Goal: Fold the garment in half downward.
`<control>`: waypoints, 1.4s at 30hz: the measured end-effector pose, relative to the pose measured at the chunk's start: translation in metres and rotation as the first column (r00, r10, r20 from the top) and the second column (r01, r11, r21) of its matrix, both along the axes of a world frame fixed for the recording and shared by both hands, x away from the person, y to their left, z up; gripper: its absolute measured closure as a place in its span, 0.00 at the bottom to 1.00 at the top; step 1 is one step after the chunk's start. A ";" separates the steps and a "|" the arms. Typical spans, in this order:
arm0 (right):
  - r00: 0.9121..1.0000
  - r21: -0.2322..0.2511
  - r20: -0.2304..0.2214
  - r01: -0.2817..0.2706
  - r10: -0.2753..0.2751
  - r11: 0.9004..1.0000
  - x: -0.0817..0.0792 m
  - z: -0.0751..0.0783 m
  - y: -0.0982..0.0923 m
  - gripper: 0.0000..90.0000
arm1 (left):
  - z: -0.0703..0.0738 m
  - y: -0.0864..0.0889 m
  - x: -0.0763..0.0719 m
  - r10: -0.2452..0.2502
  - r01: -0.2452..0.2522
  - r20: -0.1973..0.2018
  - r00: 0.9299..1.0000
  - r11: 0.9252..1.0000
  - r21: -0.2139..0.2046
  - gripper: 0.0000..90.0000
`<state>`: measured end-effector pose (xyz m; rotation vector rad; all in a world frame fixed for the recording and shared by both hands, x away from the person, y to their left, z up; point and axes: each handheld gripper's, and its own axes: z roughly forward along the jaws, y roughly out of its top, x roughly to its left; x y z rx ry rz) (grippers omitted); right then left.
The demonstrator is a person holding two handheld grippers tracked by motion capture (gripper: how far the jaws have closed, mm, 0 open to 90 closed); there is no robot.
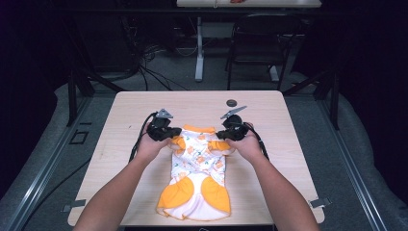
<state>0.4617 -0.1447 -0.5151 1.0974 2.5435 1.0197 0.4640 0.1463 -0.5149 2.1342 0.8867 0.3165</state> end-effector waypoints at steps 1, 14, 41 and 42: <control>1.000 0.002 0.002 0.003 -0.003 1.000 0.000 0.001 0.000 0.97 | 0.002 0.000 0.000 0.003 -0.003 0.001 1.000 1.000 -0.008 0.99; 0.997 0.003 0.081 -0.006 0.006 1.000 0.001 0.033 0.005 0.97 | 0.027 0.008 -0.001 0.017 -0.015 0.052 0.998 0.999 -0.048 0.99; 0.981 -0.034 0.182 -0.055 0.061 0.998 -0.012 0.065 0.012 0.97 | 0.058 0.018 -0.019 -0.042 0.051 0.117 0.992 0.996 -0.074 0.99; 0.982 -0.030 0.178 -0.060 0.064 0.998 -0.013 0.064 0.011 0.97 | 0.057 0.018 -0.021 -0.047 0.056 0.116 0.992 0.996 -0.073 0.99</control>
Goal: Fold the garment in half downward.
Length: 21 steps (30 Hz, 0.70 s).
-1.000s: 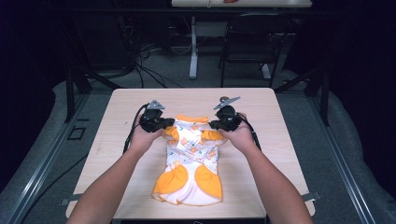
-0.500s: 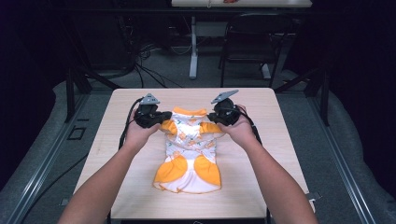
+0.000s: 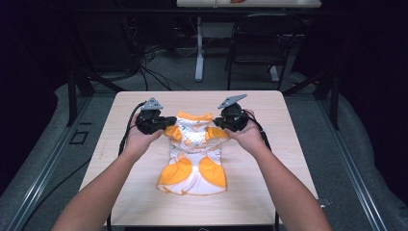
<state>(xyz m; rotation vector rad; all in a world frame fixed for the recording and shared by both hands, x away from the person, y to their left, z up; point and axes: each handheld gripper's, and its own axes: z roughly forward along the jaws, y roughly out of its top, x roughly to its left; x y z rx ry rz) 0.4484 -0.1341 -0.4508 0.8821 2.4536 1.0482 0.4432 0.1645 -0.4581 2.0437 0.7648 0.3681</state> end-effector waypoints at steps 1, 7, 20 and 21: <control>1.000 0.002 0.000 -0.001 0.001 1.000 -0.001 -0.001 -0.001 0.97 | 0.000 0.000 -0.002 -0.004 0.004 0.003 1.000 1.000 0.004 0.99; 1.000 0.011 0.002 -0.019 0.019 1.000 -0.011 -0.002 -0.004 0.97 | -0.001 0.001 -0.011 -0.029 0.029 0.005 1.000 1.000 -0.006 0.99; 0.998 -0.019 -0.009 -0.056 0.056 0.998 -0.038 -0.006 -0.004 0.97 | -0.008 0.001 -0.031 -0.074 0.074 -0.010 0.997 0.997 -0.005 0.99; 0.998 -0.027 -0.009 -0.060 0.060 0.998 -0.040 -0.007 -0.004 0.97 | -0.008 0.001 -0.032 -0.076 0.076 -0.013 0.997 0.997 -0.003 0.99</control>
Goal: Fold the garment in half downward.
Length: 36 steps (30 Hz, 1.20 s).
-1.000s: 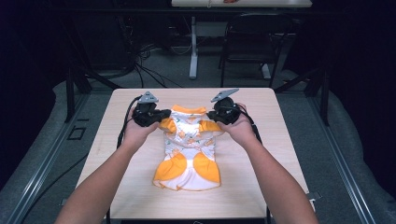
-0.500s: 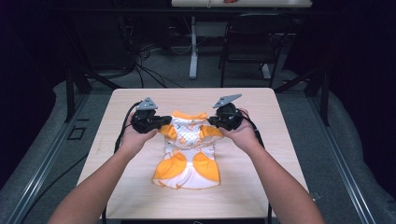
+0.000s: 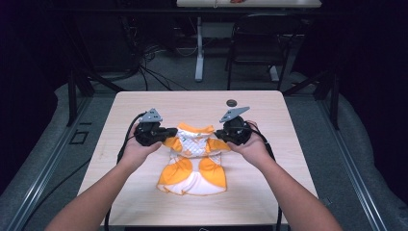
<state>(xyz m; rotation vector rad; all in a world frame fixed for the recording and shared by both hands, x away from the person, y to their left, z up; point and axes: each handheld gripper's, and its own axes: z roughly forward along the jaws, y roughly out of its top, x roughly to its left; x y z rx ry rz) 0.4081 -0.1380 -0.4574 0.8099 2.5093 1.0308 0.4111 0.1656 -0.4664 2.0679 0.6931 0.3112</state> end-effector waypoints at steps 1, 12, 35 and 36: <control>1.000 -0.004 -0.001 -0.003 0.003 1.000 -0.001 0.000 0.000 0.97 | 0.000 0.000 -0.001 -0.002 0.002 0.000 1.000 1.000 0.000 0.99; 0.999 0.016 -0.019 -0.031 0.032 0.999 -0.021 -0.008 0.000 0.97 | -0.009 0.003 -0.017 -0.033 0.033 -0.004 0.999 0.999 0.014 0.99; 0.996 0.006 -0.040 -0.075 0.075 0.997 -0.045 -0.018 0.005 0.97 | -0.028 0.009 -0.036 -0.052 0.052 -0.025 0.998 0.999 0.014 0.99; 0.996 0.009 -0.045 -0.076 0.076 0.997 -0.046 -0.018 0.005 0.97 | -0.028 0.010 -0.037 -0.055 0.056 -0.024 0.998 0.998 0.018 0.99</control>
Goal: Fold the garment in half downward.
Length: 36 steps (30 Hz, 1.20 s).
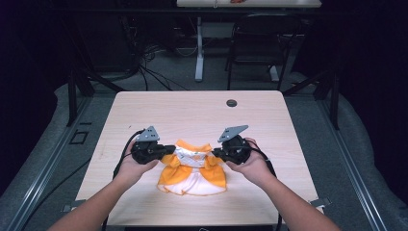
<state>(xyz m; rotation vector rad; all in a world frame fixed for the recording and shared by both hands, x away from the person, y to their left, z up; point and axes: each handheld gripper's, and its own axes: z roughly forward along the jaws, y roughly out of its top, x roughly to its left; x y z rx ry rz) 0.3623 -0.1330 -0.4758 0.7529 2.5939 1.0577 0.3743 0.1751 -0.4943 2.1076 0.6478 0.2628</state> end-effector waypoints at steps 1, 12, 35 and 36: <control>1.000 0.000 -0.002 0.001 -0.001 1.000 0.000 0.000 0.000 0.97 | 0.000 0.001 -0.001 0.000 0.000 0.001 1.000 1.000 -0.001 0.99; 1.000 -0.006 -0.009 0.000 0.000 1.000 -0.007 0.001 0.001 0.97 | -0.002 0.003 -0.008 -0.003 0.003 -0.013 1.000 1.000 -0.016 0.99; 0.998 0.033 -0.069 0.007 -0.004 0.999 -0.029 -0.031 -0.004 0.96 | -0.030 0.005 -0.027 -0.038 0.037 -0.073 0.997 0.999 -0.015 0.99; 0.997 0.024 -0.075 -0.001 0.003 1.000 -0.029 -0.031 -0.004 0.96 | -0.032 0.006 -0.029 -0.037 0.036 -0.077 0.996 0.999 -0.016 0.99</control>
